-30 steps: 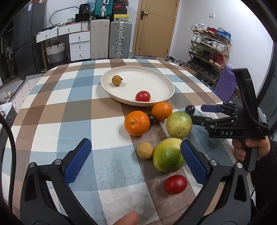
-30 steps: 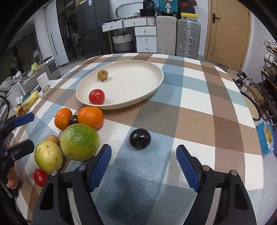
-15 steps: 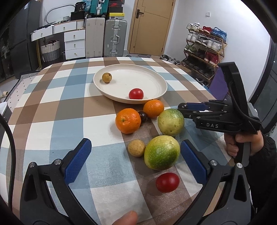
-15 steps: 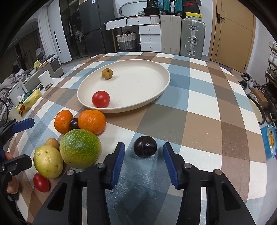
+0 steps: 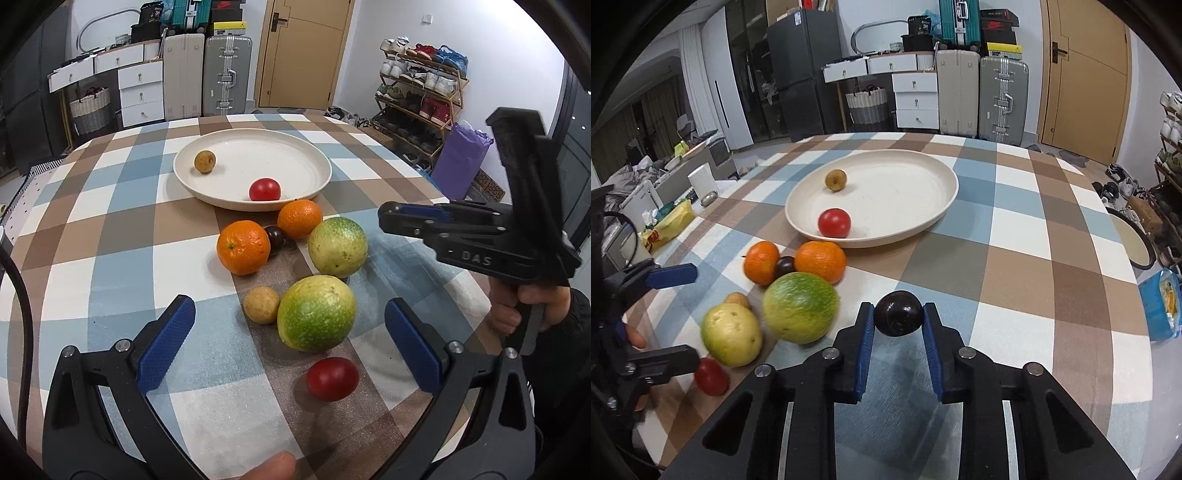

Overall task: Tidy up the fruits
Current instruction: 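Grasp the black plum with the right tool, then grasp a large green citrus with the left tool while the right tool holds the plum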

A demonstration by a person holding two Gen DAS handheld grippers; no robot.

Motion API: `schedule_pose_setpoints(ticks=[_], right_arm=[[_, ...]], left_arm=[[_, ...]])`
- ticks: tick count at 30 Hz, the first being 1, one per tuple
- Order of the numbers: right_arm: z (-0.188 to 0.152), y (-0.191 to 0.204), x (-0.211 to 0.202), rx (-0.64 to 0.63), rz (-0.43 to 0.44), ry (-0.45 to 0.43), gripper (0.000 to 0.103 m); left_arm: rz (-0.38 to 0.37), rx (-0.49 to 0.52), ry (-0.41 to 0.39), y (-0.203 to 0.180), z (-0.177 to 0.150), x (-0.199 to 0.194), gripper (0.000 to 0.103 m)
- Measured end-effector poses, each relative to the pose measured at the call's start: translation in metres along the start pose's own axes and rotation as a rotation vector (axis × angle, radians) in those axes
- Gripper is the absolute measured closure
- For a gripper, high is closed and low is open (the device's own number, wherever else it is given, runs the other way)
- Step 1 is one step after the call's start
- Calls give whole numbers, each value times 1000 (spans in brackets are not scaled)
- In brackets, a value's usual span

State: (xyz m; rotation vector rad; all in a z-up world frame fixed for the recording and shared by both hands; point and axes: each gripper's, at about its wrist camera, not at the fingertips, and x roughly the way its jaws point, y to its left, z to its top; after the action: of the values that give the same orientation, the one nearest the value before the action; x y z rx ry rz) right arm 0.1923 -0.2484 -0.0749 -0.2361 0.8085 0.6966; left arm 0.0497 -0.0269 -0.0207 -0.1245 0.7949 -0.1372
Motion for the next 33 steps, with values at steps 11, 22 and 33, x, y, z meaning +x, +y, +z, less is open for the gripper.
schedule_pose_setpoints(ticks=[11,22,33], right_arm=[[-7,8,-14,-4,27,-14,76],[-8,2,-15,7,27,-15,76],[-7,-1,-18,10,31,-21,76]], left_arm=[[-1,111,19,-20,-3,4,26],[-37,137,60,-24,-9,11,53],[-32,108,66,-26,-12,20,57]])
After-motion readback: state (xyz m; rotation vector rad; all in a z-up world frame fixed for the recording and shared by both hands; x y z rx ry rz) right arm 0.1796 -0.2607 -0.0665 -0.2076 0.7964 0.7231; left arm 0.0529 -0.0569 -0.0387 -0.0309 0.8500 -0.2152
